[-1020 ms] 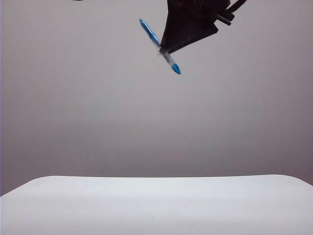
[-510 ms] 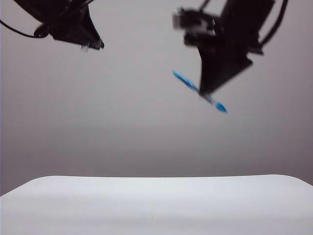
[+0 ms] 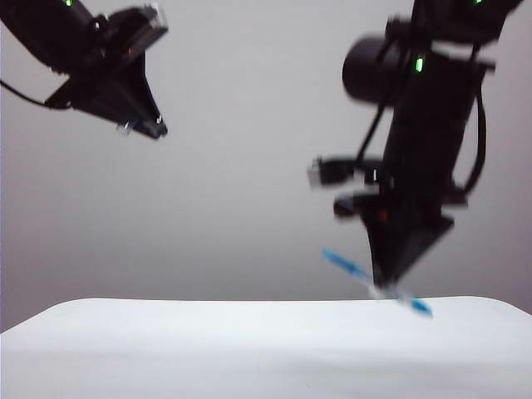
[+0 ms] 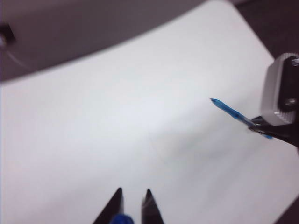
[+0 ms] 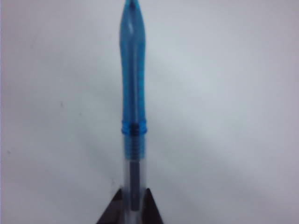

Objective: Pick up the pen and remove the cap.

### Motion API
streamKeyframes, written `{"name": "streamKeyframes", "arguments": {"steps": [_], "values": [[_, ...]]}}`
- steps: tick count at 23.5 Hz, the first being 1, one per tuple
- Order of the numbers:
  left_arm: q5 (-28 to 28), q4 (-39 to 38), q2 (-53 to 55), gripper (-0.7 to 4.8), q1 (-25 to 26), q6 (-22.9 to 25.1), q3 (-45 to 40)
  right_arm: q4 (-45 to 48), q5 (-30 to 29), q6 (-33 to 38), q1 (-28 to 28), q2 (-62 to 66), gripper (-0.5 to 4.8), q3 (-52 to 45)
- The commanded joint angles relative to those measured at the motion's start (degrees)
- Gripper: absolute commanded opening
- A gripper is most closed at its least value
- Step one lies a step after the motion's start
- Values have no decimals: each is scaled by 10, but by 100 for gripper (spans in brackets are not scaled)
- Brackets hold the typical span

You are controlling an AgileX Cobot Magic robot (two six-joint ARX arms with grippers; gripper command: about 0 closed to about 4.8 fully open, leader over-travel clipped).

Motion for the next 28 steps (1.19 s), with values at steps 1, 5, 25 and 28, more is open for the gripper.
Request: {"name": "streamKeyframes", "arguments": {"steps": [1, 5, 25, 28], "values": [[3, -16, 14, -6, 0, 2, -2, 49, -5, 4, -8, 24, -1, -25], [2, 3, 37, -6, 0, 13, -14, 101, -8, 18, -25, 38, -1, -57], [4, 43, 298, -6, 0, 12, -17, 129, -16, 20, -59, 42, -1, -97], [4, 46, 301, -6, 0, 13, -17, 120, -19, 20, -68, 50, -1, -96]]}}
